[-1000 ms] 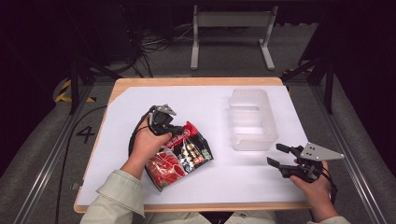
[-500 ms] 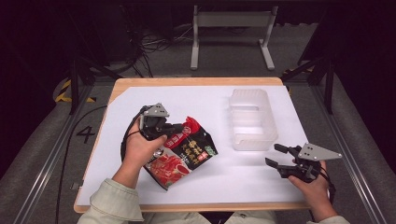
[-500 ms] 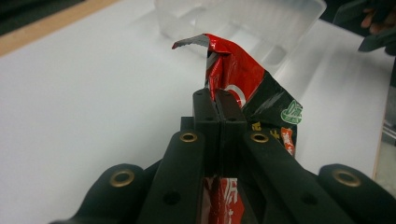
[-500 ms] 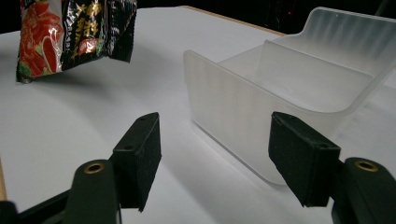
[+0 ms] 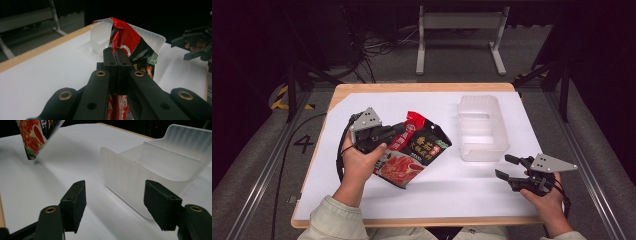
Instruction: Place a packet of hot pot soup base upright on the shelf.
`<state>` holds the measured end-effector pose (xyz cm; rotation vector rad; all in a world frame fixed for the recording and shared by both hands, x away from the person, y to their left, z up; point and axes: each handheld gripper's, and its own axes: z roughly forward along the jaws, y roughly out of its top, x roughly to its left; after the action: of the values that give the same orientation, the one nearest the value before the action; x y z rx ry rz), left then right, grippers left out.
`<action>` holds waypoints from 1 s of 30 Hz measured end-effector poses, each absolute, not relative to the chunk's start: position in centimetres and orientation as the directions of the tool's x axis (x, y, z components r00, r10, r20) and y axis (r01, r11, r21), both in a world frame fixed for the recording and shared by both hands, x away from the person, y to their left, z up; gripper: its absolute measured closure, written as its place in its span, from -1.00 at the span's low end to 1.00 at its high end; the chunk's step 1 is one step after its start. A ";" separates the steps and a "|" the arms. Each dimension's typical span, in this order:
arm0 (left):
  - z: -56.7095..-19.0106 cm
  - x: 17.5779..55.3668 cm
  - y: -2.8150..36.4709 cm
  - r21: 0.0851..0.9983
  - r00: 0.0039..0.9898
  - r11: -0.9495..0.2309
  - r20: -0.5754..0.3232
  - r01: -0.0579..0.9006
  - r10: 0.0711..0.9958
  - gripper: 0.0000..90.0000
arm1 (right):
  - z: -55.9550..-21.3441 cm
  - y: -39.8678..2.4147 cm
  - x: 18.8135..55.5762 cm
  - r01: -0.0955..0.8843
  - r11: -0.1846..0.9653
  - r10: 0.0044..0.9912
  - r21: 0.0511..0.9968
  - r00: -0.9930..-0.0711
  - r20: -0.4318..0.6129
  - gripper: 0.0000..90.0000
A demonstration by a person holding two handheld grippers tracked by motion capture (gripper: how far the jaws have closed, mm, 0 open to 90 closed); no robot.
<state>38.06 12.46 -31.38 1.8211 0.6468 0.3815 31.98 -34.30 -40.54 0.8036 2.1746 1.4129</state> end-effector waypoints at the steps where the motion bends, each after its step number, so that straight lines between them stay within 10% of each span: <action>1: -31.4 38.0 12.6 0.945 0.796 -0.232 -0.044 0.229 0.604 0.98 | -40.5 -34.3 32.0 0.237 0.316 0.666 0.919 -0.745 -0.037 -0.23; 30: -31.5 36.8 11.4 0.980 0.782 -0.142 -0.019 0.137 0.623 0.98 | -37.8 -28.8 32.8 0.191 0.323 0.547 0.927 -0.837 -0.018 -0.34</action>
<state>36.81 11.37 -31.47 1.6873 0.6047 0.4686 32.77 -28.78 -37.75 0.6597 2.2653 1.5193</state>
